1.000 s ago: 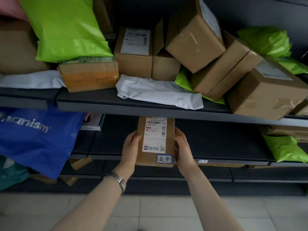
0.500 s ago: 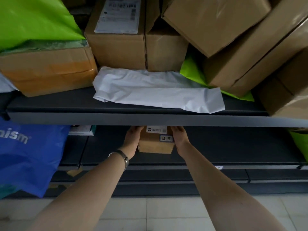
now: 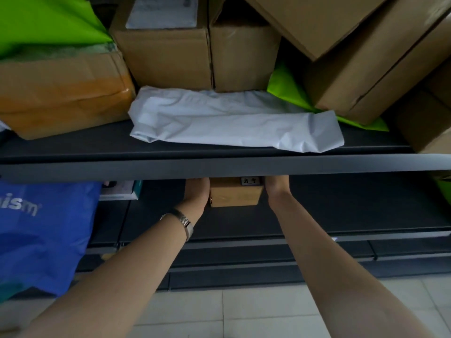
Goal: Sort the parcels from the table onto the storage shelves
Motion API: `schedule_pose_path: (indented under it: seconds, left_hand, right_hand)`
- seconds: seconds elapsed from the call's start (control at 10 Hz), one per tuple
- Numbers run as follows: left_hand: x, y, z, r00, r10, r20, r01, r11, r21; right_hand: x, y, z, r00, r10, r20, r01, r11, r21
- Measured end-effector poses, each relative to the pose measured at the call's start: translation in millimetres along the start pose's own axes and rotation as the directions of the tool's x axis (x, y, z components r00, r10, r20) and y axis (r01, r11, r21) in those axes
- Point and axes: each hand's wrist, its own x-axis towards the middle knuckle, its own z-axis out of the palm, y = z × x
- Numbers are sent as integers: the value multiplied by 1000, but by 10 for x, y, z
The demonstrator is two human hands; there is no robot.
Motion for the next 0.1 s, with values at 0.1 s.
schedule_pose_path:
  seconds: [0.1]
  left_hand:
    - [-260, 201, -241, 996, 92, -15, -92, 995, -32]
  right_hand:
    - [-365, -190, -158, 996, -84, -33, 88, 987, 135]
